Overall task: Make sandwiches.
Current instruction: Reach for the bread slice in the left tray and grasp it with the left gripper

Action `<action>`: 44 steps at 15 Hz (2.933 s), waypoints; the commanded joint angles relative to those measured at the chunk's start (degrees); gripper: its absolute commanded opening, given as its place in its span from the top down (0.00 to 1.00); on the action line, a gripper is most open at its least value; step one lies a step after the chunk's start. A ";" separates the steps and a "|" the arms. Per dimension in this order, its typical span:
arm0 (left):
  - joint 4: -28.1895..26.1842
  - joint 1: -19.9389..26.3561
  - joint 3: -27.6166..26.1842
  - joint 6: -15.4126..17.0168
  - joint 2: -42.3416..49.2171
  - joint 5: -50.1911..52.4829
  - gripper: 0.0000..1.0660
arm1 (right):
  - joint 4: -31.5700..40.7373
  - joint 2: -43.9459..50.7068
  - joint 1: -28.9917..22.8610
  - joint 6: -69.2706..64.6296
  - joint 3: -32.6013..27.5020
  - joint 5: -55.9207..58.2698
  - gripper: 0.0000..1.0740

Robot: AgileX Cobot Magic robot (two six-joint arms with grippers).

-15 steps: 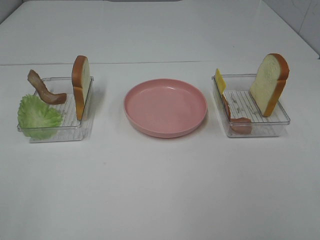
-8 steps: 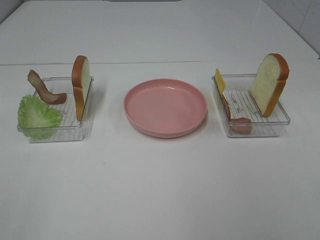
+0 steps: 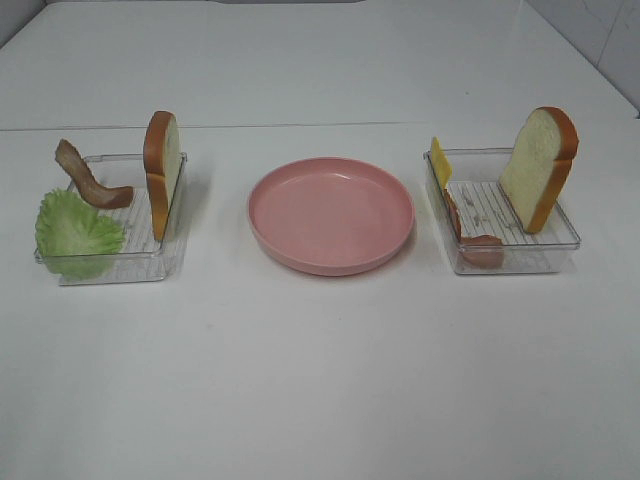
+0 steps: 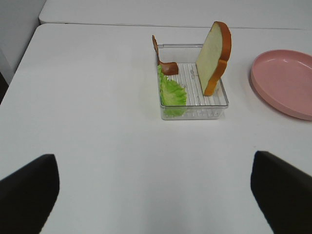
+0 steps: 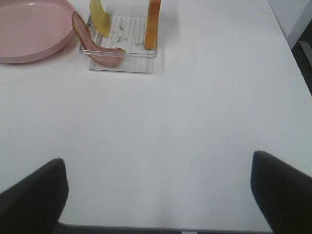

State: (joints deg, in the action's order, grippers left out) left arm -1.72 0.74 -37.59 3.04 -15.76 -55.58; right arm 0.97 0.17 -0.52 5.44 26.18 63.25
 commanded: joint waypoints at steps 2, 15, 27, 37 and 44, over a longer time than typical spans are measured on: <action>-0.17 0.23 -6.47 0.34 -13.81 4.13 0.06 | -0.06 1.66 0.17 0.29 -0.17 -0.29 0.08; -6.02 -4.93 -49.56 3.95 -75.29 -3.15 0.06 | -0.06 1.66 0.17 0.29 -0.17 -0.29 0.08; 4.76 -17.30 -74.08 16.04 -105.02 -12.20 0.06 | -0.06 1.66 0.17 0.34 -0.17 -0.29 0.08; 4.13 -17.30 -75.11 15.58 -115.97 -2.86 0.06 | -0.06 1.66 0.17 0.34 -0.17 -0.29 0.08; 4.30 -17.30 -75.11 15.58 -116.20 -2.69 0.78 | -0.06 1.66 0.17 0.34 -0.17 -0.29 0.08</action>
State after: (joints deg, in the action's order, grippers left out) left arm 2.64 -16.33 -112.59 18.62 -132.53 -58.27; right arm 0.97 0.17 -0.52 5.44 26.18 63.25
